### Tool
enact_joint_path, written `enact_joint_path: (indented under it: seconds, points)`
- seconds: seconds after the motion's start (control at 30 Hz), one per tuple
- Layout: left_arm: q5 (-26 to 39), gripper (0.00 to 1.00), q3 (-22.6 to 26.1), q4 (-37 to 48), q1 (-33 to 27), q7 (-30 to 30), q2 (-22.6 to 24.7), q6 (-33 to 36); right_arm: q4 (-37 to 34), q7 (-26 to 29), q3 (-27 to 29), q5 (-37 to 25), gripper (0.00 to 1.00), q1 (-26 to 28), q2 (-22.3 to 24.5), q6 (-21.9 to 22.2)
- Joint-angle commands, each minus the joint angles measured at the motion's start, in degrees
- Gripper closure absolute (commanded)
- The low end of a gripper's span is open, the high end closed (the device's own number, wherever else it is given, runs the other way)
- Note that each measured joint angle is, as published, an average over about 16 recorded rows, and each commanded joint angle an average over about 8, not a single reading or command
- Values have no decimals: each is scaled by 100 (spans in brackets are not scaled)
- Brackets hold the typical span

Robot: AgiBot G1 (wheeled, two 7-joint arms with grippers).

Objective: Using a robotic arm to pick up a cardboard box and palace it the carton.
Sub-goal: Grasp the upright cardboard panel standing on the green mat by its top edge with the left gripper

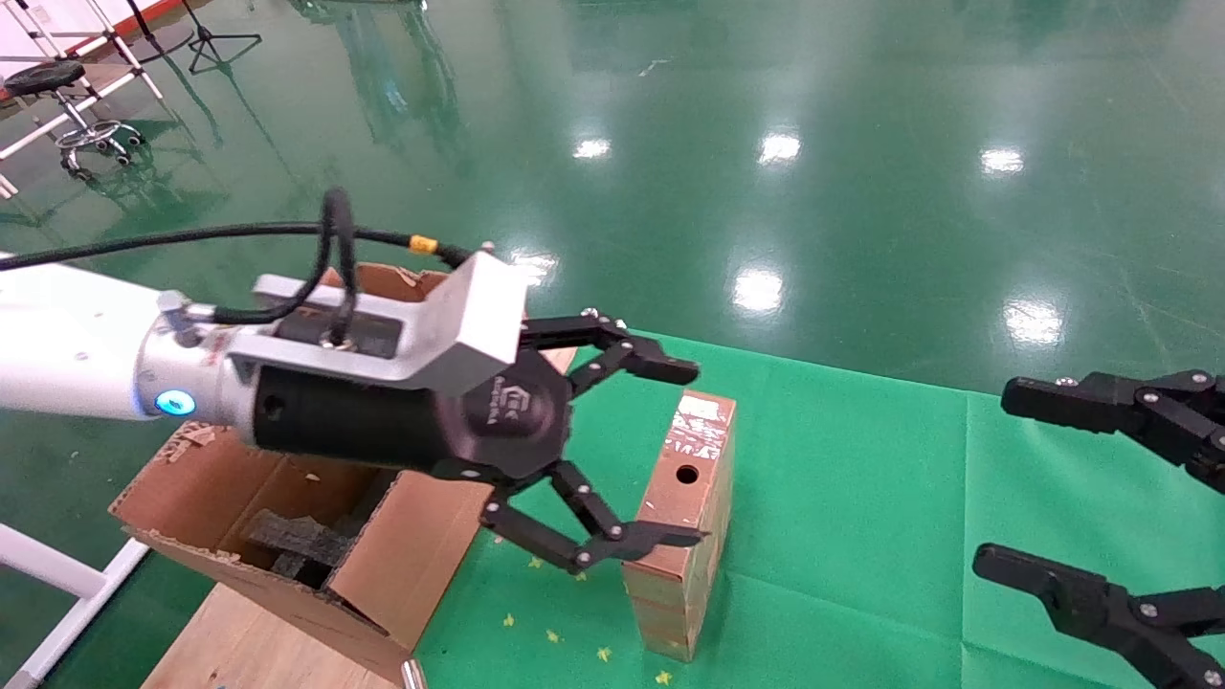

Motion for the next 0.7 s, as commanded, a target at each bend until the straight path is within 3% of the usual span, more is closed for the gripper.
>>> enact_joint_path:
  seconds: [0.03, 0.23, 0.47, 0.7]
  points:
    - [61, 0, 22, 12, 7, 20, -63, 39, 0, 0, 0, 0, 100, 0, 0, 0]
    - [1097, 0, 526, 15, -709, -986, 239, 38, 0, 0, 0, 0, 100, 0, 0, 0]
    - [2217, 0, 1247, 332, -1614, -3043, 966, 223, 0, 0, -1, 0, 100, 0, 0, 0]
    - [2623, 0, 1913, 651, -2229, -4218, 1527, 404, 0, 0, -1, 1, 100, 0, 0, 0]
